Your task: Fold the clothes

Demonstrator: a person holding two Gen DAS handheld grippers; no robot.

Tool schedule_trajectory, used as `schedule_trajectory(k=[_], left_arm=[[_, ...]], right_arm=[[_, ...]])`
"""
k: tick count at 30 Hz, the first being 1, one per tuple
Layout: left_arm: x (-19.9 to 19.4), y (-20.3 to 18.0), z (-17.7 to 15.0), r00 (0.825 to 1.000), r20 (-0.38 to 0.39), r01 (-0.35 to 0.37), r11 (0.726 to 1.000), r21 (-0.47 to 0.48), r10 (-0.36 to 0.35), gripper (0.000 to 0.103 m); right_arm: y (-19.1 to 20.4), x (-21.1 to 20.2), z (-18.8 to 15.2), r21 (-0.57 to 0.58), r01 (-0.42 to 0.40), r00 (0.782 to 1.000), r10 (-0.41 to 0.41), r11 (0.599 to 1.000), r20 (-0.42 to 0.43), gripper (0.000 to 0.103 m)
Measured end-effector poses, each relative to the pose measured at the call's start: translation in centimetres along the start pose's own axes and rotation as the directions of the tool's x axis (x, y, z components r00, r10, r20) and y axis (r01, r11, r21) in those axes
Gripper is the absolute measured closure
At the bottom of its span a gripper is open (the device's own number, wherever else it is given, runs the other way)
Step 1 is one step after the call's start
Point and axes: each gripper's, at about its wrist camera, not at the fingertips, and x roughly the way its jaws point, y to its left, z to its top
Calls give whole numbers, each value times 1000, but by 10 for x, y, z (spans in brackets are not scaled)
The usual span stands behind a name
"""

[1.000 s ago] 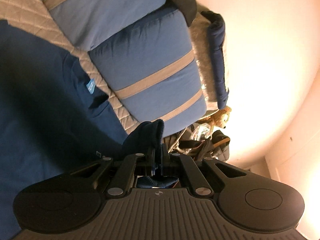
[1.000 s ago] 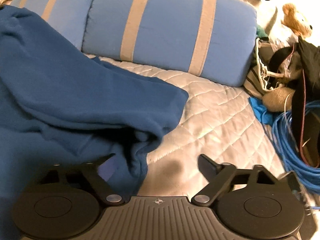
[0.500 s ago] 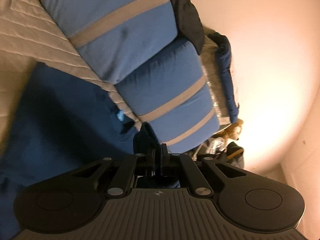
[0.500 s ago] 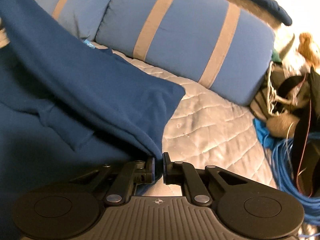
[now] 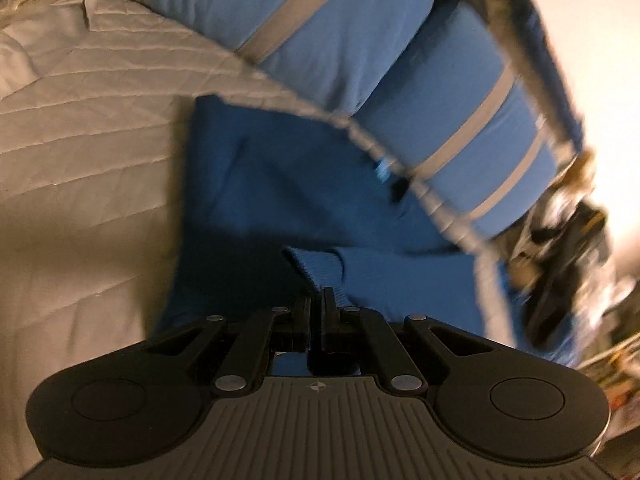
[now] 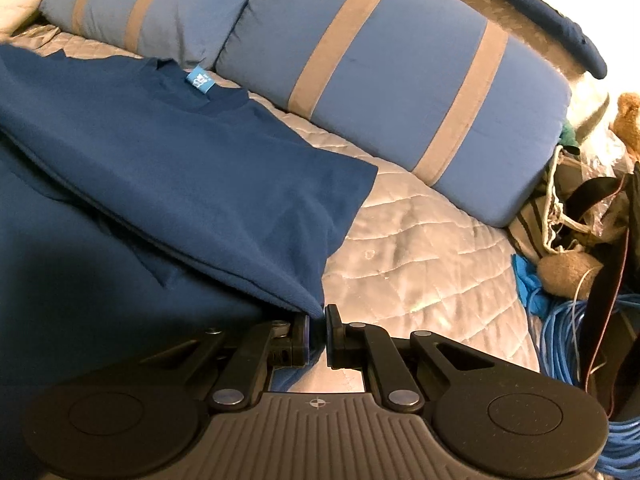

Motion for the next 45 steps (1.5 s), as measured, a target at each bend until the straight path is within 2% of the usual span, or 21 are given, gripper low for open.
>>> schedule_trajectory(k=[3, 5, 7, 9, 12, 13, 16, 18, 20, 22, 24, 26, 27, 29, 34, 35, 37, 40, 45], left_arm=[[14, 0, -9, 995, -28, -98, 992, 82, 100, 98], [21, -2, -15, 988, -27, -145, 981, 130, 150, 97], [24, -6, -19, 983, -14, -176, 968, 178, 181, 95], [25, -11, -22, 979, 0, -200, 954, 222, 205, 94], [25, -14, -24, 974, 11, -222, 941, 256, 227, 90], [25, -14, -25, 974, 13, -223, 940, 257, 227, 86], [24, -14, -25, 974, 20, -223, 941, 255, 225, 81], [23, -14, -26, 975, 28, -220, 942, 253, 220, 77], [18, -15, -29, 975, 49, -224, 941, 253, 219, 68], [10, -17, -33, 970, 83, -241, 934, 265, 227, 53], [1, -19, -38, 959, 133, -279, 915, 293, 250, 45], [-9, -22, -44, 945, 183, -318, 893, 318, 271, 45], [-14, -24, -47, 937, 209, -337, 882, 330, 280, 44], [-24, -26, -52, 919, 259, -376, 857, 352, 296, 43], [-56, -52, -79, 837, 449, -513, 734, 446, 312, 27], [-61, -57, -84, 827, 468, -526, 720, 453, 310, 26], [-72, -64, -91, 819, 487, -536, 709, 458, 304, 24], [-86, -69, -101, 818, 501, -530, 712, 461, 285, 22], [-102, -68, -112, 858, 447, -469, 741, 480, 252, 22]], right_arm=[[-1, 0, -1, 0, -15, 1000, 15, 1000, -2, 92], [-1, -2, -2, -4, -13, 1000, 13, 1000, 1, 85], [-1, -6, -4, -13, -7, 1000, 7, 1000, -4, 69], [-1, -10, -6, -22, 1, 1000, -1, 1000, -9, 43], [-5, -21, -8, -6, -23, 1000, 23, 1000, 14, 38], [-7, -25, -7, 7, -39, 999, 39, 999, 28, 38], [-18, -36, 2, 99, -98, 991, 88, 990, 102, 28], [-28, -34, 11, 180, -101, 988, 77, 978, 133, 24], [-32, -23, 15, 225, -79, 991, 53, 971, 120, 24], [-34, -4, 16, 250, -42, 997, 26, 967, 70, 24], [-33, 17, 10, 249, -7, 1000, 7, 969, 0, 24], [-34, 31, 2, 264, 11, 999, 0, 965, -41, 17], [-36, 31, 0, 286, 17, 999, -7, 958, -37, 13], [-37, 24, 2, 307, 28, 999, -20, 951, -31, 12], [-41, -10, 9, 301, 13, 999, -27, 953, 43, 3], [-42, -18, 10, 300, 2, 998, -21, 954, 58, 3], [-45, -33, 11, 299, -19, 997, -6, 954, 80, 0], [-50, -57, 12, 300, -50, 993, 15, 953, 119, 0], [-59, -95, 10, 312, -84, 986, 33, 946, 166, 0]])
